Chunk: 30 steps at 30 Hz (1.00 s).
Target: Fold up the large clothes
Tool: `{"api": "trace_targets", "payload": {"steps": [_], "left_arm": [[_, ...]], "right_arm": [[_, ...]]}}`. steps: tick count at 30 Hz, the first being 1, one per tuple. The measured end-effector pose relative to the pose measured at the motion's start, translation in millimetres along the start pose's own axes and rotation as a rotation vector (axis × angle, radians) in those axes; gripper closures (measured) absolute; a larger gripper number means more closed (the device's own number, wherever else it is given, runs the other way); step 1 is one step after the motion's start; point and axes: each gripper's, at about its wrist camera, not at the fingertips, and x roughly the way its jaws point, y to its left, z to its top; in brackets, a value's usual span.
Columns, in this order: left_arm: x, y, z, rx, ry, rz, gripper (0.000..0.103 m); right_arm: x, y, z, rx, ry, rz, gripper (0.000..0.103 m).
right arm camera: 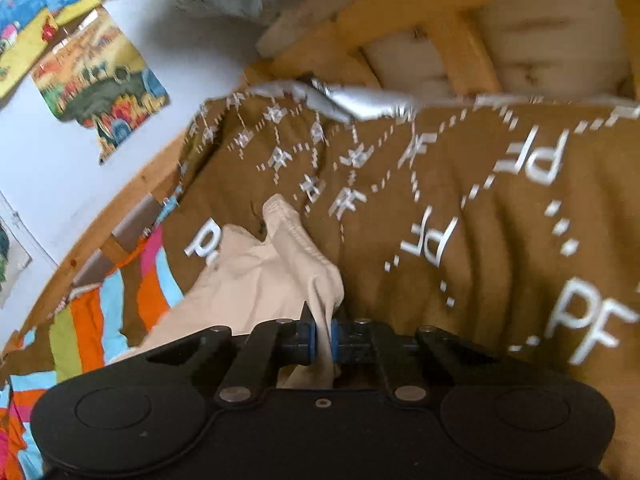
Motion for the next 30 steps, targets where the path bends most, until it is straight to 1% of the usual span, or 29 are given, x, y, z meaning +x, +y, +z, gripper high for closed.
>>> {"api": "trace_targets", "payload": {"steps": [2, 4, 6, 8, 10, 13, 15, 17, 19, 21, 22, 23, 24, 25, 26, 27, 28, 29, 30], "left_arm": [[-13, -9, -1, 0.041, -0.026, -0.004, 0.099], [-28, -15, 0, 0.053, -0.043, -0.024, 0.100], [-39, -19, 2, 0.055, -0.043, -0.039, 0.100], [-46, -20, 2, 0.060, -0.023, -0.042, 0.100], [-44, -20, 0, 0.069, 0.002, -0.030, 0.100], [-37, -15, -3, 0.068, 0.039, 0.001, 0.100], [-32, -12, -4, 0.065, 0.053, 0.009, 0.100], [-31, -11, -5, 0.074, 0.052, 0.011, 0.100], [-31, -11, -6, 0.082, 0.052, 0.013, 0.100], [-29, -11, -6, 0.083, 0.057, 0.018, 0.100], [-28, -11, -6, 0.082, 0.060, 0.021, 0.100], [-27, -10, -6, 0.079, 0.065, 0.023, 0.099], [-26, -10, -6, 0.077, 0.068, 0.026, 0.098], [-25, -9, -6, 0.078, 0.071, 0.028, 0.096], [-23, -10, -7, 0.078, 0.077, 0.035, 0.092], [-21, -9, -7, 0.078, 0.091, 0.041, 0.083], [-19, -8, -7, 0.078, 0.108, 0.037, 0.071], [-15, -7, -9, 0.075, 0.127, 0.031, 0.066], [-13, -6, -10, 0.072, 0.138, 0.028, 0.062]], "right_arm": [[-19, 4, 3, -0.003, -0.020, 0.001, 0.098], [-38, 8, 7, -0.027, -0.035, 0.002, 0.098], [-56, 13, 11, -0.043, -0.051, -0.001, 0.098], [-73, 13, 12, -0.062, -0.065, -0.012, 0.098], [-81, 11, 4, -0.096, -0.063, -0.048, 0.098], [-76, 10, -16, -0.185, -0.027, -0.118, 0.096], [-73, 11, -25, -0.236, -0.026, -0.157, 0.092], [-73, 14, -25, -0.271, -0.044, -0.184, 0.082], [-77, 19, -22, -0.335, -0.092, -0.218, 0.077], [-80, 30, -23, -0.431, -0.146, -0.247, 0.072], [-80, 36, -24, -0.471, -0.164, -0.257, 0.066], [-80, 44, -28, -0.521, -0.181, -0.253, 0.063], [-77, 53, -32, -0.568, -0.188, -0.236, 0.063], [-73, 65, -39, -0.617, -0.182, -0.202, 0.060], [-67, 77, -45, -0.655, -0.167, -0.162, 0.055], [-61, 87, -52, -0.686, -0.145, -0.114, 0.051], [-53, 99, -60, -0.714, -0.110, -0.048, 0.041], [-44, 112, -68, -0.727, -0.070, 0.025, 0.034], [-37, 123, -75, -0.730, -0.047, 0.086, 0.032]]}}
